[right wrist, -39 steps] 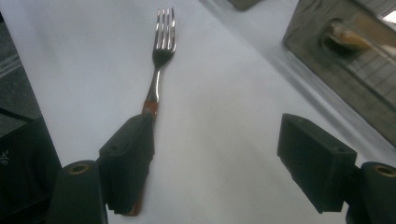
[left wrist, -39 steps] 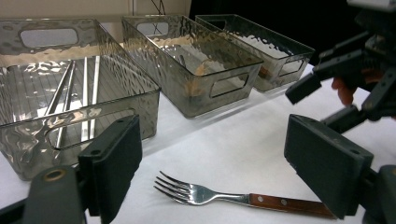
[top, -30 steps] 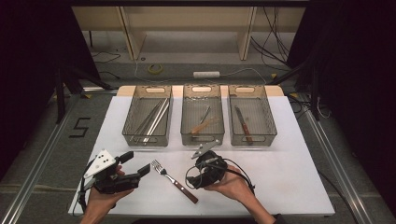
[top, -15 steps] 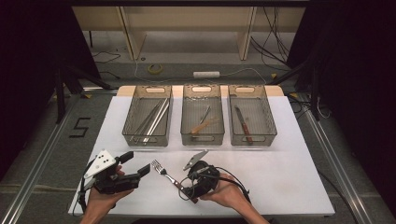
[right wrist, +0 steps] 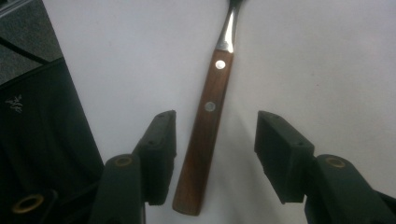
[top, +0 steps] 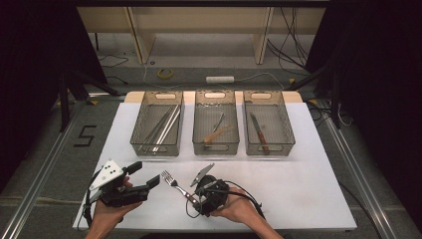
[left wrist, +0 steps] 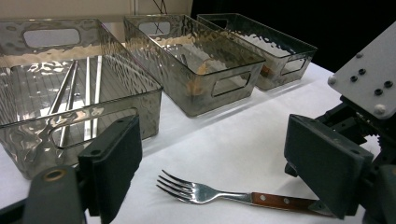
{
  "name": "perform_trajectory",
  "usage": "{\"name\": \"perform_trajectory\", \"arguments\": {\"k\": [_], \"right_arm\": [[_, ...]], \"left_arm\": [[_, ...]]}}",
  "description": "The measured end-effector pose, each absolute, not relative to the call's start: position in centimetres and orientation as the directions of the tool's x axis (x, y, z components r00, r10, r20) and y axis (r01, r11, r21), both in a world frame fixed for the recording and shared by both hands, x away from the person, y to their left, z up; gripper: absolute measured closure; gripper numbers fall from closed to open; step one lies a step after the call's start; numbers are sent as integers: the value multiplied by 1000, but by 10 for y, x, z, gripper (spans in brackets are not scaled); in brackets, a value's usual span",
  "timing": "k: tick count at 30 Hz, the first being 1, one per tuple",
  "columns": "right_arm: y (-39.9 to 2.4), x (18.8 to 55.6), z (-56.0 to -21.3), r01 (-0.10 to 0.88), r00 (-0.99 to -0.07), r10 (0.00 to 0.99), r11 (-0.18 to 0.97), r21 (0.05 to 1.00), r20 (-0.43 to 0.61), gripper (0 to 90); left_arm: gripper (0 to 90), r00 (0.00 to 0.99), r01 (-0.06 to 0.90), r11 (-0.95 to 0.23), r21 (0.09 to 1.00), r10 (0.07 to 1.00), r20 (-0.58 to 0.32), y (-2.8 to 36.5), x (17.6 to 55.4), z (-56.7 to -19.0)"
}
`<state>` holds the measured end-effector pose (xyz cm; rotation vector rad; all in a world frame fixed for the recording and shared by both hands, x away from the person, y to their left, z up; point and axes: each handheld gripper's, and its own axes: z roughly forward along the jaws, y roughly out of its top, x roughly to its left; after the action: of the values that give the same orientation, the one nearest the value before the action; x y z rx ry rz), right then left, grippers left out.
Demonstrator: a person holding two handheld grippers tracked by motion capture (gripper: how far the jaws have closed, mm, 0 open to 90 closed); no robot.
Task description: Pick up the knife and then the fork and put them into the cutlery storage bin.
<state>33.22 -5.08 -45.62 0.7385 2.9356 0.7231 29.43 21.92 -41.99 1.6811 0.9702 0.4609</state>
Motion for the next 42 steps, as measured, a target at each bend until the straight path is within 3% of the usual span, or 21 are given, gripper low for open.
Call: {"name": "perform_trajectory", "arguments": {"k": [42], "right_arm": [[-42,329,-468,355,-920,391,845,399,-8,720]], "left_arm": [[187,588,368,-81,926,792,-164,220,293,-420]]}}
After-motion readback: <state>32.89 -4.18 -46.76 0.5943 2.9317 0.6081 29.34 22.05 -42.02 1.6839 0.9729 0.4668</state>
